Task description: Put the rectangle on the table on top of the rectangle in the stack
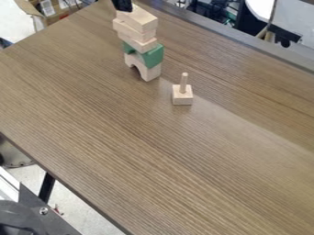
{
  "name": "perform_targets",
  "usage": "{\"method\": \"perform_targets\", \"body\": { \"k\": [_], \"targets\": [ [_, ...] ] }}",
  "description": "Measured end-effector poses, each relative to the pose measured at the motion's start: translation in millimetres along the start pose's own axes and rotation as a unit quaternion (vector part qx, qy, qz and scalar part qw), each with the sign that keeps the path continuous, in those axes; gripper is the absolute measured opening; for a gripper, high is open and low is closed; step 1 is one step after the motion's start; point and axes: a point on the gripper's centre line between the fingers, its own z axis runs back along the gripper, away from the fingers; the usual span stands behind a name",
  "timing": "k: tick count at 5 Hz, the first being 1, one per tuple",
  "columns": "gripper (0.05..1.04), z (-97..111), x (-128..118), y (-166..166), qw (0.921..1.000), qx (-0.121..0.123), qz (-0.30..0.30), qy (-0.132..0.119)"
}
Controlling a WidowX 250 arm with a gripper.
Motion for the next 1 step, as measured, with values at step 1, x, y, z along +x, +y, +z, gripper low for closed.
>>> {"method": "perform_targets", "body": {
  "k": [1],
  "targets": [
    [1.000,6.9,-3.8,1.5,0.9999,-0.005,0.001,0.009]
  ]
}}
